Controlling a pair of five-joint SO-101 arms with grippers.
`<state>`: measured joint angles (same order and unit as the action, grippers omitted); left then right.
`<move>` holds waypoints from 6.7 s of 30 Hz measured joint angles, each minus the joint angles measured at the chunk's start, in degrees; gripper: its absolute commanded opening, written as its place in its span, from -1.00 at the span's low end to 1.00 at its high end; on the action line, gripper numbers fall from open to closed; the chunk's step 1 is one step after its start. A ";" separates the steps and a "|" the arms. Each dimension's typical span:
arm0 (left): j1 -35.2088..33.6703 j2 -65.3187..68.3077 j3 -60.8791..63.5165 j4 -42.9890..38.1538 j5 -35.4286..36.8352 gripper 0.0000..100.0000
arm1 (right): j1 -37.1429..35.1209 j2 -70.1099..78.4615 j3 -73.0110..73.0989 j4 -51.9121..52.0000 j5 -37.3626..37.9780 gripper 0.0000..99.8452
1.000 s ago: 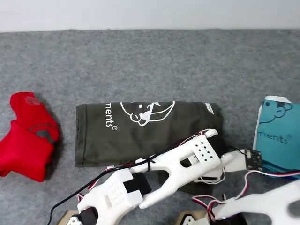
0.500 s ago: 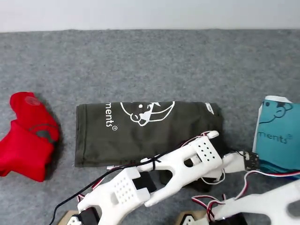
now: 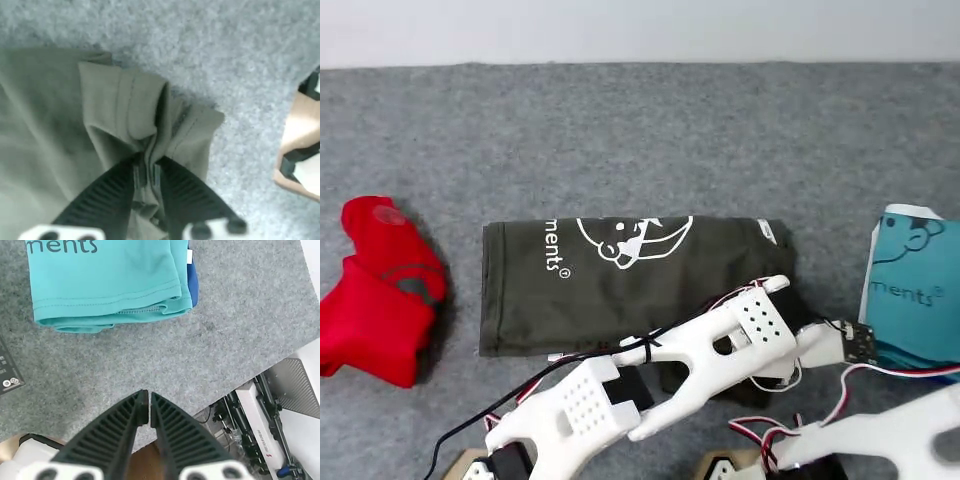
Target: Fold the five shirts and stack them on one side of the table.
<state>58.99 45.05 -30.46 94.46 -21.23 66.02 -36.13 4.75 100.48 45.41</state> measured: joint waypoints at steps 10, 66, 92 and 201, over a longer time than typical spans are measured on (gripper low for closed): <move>-8.00 0.35 -13.36 4.04 0.00 -0.97 | 0.00 0.00 0.00 0.00 0.00 -0.98; -14.33 -0.62 -8.53 4.75 -3.78 -0.86 | 0.00 0.00 6.59 0.09 0.00 -0.98; -30.77 -0.62 -7.12 4.13 -8.70 -0.86 | 0.00 0.00 6.59 0.09 0.00 -0.98; -24.00 -22.33 -1.05 2.81 13.71 -0.97 | 0.00 0.00 5.19 0.09 0.00 -0.98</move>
<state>34.99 22.73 -31.52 97.27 -7.52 66.02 -36.13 9.93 100.57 45.41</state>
